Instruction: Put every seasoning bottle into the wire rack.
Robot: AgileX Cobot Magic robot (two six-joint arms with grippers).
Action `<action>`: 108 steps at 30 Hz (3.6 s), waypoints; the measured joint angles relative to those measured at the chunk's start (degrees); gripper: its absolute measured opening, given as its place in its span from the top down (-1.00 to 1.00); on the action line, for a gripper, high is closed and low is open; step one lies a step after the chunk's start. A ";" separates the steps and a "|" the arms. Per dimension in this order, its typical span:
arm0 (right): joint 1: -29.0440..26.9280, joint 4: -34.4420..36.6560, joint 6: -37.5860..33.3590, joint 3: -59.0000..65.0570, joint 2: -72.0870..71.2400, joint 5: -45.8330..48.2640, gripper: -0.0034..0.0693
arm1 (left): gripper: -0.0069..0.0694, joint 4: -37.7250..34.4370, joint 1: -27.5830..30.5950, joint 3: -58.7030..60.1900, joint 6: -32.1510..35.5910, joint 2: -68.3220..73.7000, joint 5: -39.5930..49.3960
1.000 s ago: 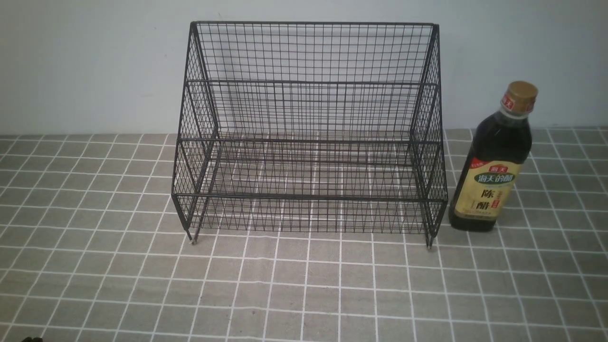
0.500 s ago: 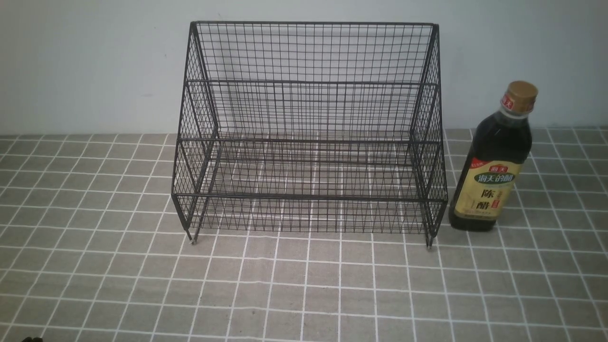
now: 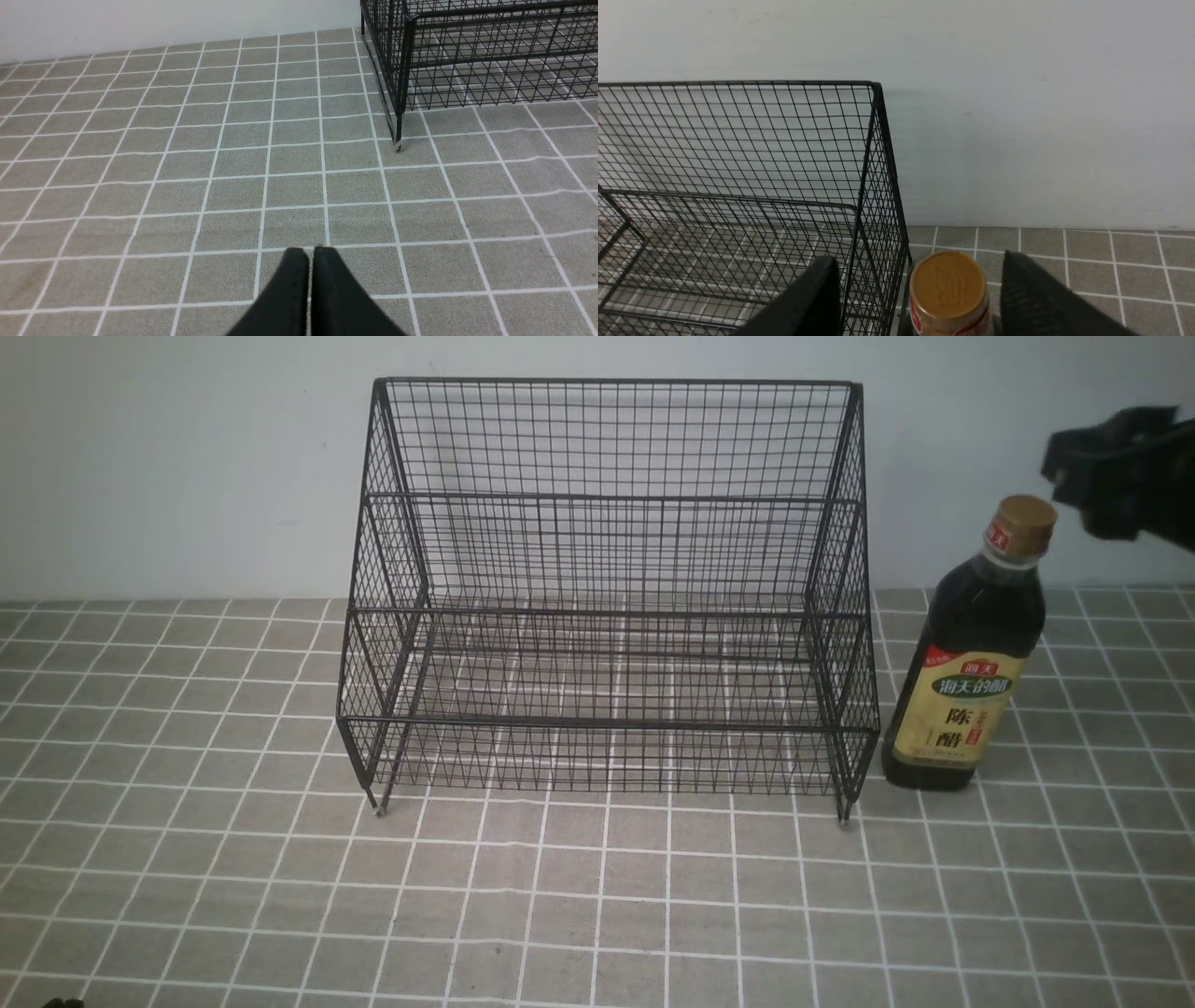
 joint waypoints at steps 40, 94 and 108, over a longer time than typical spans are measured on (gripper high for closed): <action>6.02 -9.02 -0.15 -16.56 1.63 -3.64 0.04 | 0.84 0.00 0.00 0.00 0.00 0.00 0.07; 12.63 -0.63 -1.73 -32.72 15.12 27.00 -0.50 | 0.84 0.00 0.00 0.00 0.00 0.00 0.12; 13.08 4.88 -8.06 -26.51 -16.81 54.01 0.91 | 0.84 0.00 0.00 0.00 0.00 0.00 0.17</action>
